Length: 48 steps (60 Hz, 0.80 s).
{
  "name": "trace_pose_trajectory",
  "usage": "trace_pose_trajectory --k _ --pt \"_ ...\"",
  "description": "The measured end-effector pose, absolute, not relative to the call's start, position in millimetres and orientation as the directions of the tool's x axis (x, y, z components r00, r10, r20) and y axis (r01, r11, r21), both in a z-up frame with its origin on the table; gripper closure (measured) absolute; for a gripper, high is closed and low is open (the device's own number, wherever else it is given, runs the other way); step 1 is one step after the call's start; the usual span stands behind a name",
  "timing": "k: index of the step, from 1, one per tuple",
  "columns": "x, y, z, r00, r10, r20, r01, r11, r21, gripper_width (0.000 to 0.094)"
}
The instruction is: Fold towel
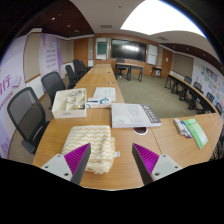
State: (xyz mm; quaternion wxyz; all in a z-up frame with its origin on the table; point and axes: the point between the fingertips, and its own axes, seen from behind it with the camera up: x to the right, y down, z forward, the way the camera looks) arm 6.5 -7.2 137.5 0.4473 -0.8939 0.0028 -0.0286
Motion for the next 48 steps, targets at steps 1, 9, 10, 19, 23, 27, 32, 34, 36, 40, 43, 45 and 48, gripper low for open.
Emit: trace_pose_trajectory --k 1,9,10,19,23,27,32,34,36,40,43,45,48 --pt "2.2 -12.0 143.4 0.998 -0.027 0.049 0.023 -0.594 -0.804 0.0079" --pt "-30.4 -62.6 184.0 0.998 -0.02 0.067 0.044 -0.571 -0.82 0.008" --pt "-33.5 -69.9 188.4 0.997 -0.022 0.071 0.046 -0.568 -0.821 0.0083" --pt "-59.8 -142.5 220.4 0.993 -0.041 0.111 0.07 -0.558 -0.827 0.0078" --pt "-72.1 -173.1 231.4 0.992 -0.041 0.123 0.08 -0.551 -0.831 0.0081" --pt "-83.0 -202.5 238.8 0.991 -0.042 0.128 0.084 -0.552 -0.83 0.008" --pt "-97.0 -232.1 247.3 0.992 -0.035 0.12 0.081 -0.552 -0.83 0.008" --pt "-101.0 -240.7 248.8 0.993 -0.031 0.118 0.081 -0.55 -0.831 0.0081" --pt "-105.5 -250.5 254.3 0.992 -0.029 0.121 0.086 -0.544 -0.835 0.0082" --pt "-111.3 -264.0 261.7 0.991 -0.027 0.133 0.098 -0.538 -0.837 0.008" --pt "-116.1 -272.1 265.4 0.991 -0.026 0.128 0.094 -0.539 -0.837 0.0082" --pt "-119.3 -274.8 266.4 0.992 -0.022 0.125 0.094 -0.535 -0.84 0.008" --pt "-124.0 -280.1 269.2 0.992 -0.016 0.123 0.096 -0.531 -0.842 0.0081"
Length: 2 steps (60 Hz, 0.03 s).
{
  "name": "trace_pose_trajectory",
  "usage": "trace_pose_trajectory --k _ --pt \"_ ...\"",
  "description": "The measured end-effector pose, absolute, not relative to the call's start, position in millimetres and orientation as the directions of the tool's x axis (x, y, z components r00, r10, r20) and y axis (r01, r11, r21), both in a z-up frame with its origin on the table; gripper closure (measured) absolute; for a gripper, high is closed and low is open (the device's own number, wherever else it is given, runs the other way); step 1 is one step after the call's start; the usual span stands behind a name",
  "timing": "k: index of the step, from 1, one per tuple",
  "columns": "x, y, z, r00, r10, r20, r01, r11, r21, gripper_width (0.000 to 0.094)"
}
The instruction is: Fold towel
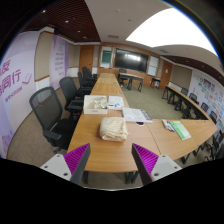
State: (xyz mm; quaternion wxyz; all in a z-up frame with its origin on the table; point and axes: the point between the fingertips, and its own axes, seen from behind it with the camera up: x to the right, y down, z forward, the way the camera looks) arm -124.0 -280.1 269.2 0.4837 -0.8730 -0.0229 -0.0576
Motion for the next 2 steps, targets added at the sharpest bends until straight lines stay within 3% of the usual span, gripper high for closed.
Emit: trace_pose_trajectory --k 2 --pt "-126.3 -282.9 271.4 0.992 -0.013 0.123 0.098 -0.528 -0.844 0.0082"
